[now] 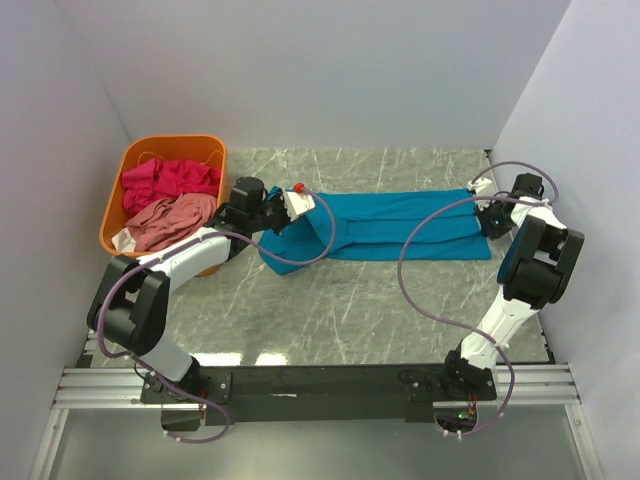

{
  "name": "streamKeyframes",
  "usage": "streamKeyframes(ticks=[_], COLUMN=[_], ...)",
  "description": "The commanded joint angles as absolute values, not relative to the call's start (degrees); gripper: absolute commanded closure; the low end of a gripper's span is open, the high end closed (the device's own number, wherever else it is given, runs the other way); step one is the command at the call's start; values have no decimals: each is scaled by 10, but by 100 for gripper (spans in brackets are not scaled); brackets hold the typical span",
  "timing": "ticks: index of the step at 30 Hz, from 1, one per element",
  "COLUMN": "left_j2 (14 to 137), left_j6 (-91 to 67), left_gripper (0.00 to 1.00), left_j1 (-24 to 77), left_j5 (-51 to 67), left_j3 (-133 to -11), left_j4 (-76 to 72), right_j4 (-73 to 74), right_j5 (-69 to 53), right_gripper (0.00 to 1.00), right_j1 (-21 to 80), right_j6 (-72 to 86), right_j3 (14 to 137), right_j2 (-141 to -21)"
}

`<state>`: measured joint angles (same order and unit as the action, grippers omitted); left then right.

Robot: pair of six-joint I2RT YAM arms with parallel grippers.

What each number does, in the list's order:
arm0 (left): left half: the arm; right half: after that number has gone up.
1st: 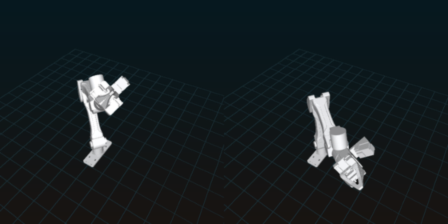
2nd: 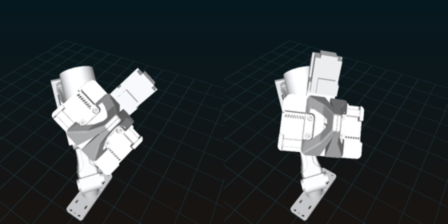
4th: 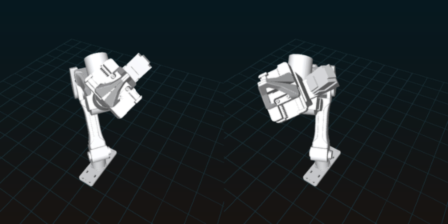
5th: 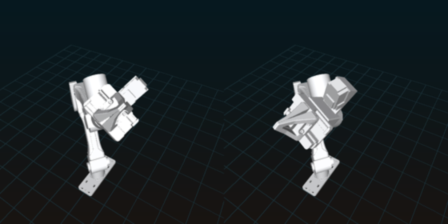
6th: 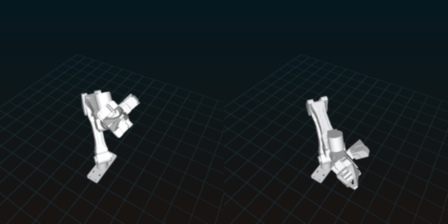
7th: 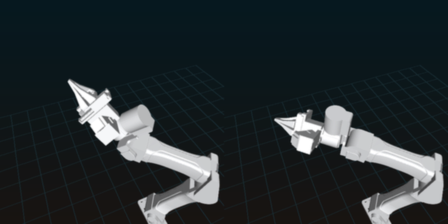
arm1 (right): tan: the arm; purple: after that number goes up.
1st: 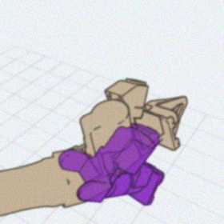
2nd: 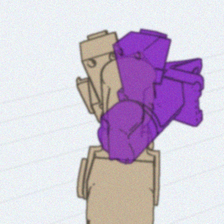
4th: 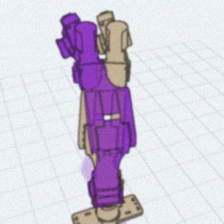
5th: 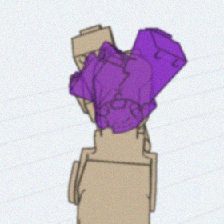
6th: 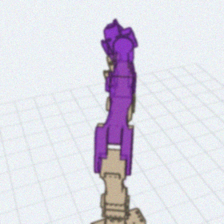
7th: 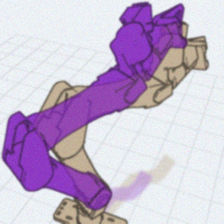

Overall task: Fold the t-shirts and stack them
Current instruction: Fold the tshirt

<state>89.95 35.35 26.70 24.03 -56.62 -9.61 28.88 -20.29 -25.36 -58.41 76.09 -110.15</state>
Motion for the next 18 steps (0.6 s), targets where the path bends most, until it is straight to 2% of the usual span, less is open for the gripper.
streamKeyframes(ticks=[1, 18], left_j2=[904, 921], left_j6=[359, 359], left_gripper=[100, 100], left_j1=[264, 264], left_j5=[257, 258], left_j3=[-596, -612], left_j4=[-106, -101], right_j4=[270, 265], right_j5=[-196, -184], right_gripper=[100, 100], right_j1=[-250, -250], right_j6=[-570, -563], right_j3=[789, 796], right_j2=[-1107, -1123])
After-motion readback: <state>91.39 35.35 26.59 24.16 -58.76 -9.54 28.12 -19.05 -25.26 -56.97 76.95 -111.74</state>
